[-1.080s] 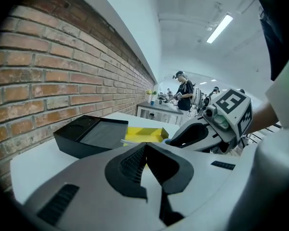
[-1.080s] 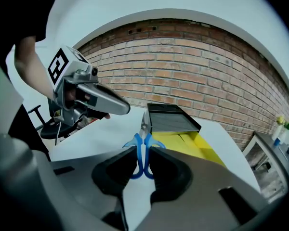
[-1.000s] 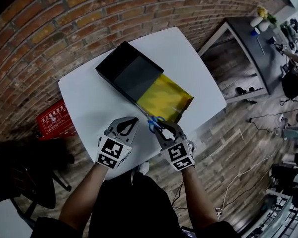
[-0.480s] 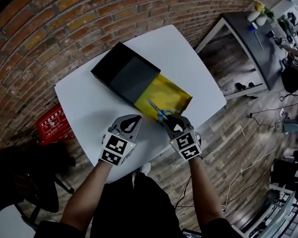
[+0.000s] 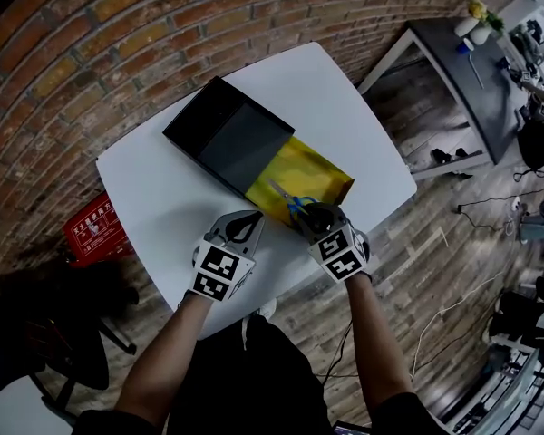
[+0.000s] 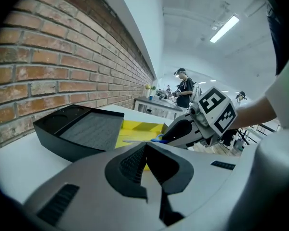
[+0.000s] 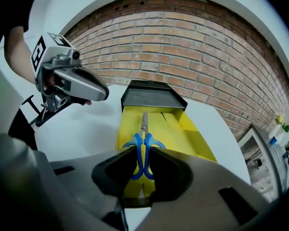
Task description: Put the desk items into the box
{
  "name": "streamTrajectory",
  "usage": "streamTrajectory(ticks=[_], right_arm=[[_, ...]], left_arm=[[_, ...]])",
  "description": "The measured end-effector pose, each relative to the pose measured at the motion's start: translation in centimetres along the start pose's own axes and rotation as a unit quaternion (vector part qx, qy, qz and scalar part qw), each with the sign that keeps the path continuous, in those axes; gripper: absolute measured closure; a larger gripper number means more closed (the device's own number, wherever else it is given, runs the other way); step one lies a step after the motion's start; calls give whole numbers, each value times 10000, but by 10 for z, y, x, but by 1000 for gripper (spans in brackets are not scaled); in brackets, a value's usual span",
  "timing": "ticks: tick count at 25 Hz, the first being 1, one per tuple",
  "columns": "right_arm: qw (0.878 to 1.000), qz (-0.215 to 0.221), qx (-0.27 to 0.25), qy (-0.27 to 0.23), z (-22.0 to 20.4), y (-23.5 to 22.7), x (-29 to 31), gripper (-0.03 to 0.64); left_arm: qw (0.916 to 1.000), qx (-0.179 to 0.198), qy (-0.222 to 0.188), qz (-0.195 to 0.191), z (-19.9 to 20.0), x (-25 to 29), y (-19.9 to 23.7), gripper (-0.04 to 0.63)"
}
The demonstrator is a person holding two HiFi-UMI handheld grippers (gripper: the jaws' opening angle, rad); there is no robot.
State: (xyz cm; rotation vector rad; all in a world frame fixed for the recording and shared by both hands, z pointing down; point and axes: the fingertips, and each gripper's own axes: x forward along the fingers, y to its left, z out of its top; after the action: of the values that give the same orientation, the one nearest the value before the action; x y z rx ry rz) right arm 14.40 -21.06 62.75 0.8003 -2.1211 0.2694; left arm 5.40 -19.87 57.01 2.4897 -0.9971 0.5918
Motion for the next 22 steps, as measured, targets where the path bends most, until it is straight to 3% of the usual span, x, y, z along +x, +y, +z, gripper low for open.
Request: streamTrajectory(ticks=[22], right_arm=[[9936, 240, -368, 1036, -5, 10, 30, 522]], left_arm=[[9999, -85, 123, 60, -17, -7, 18, 581]])
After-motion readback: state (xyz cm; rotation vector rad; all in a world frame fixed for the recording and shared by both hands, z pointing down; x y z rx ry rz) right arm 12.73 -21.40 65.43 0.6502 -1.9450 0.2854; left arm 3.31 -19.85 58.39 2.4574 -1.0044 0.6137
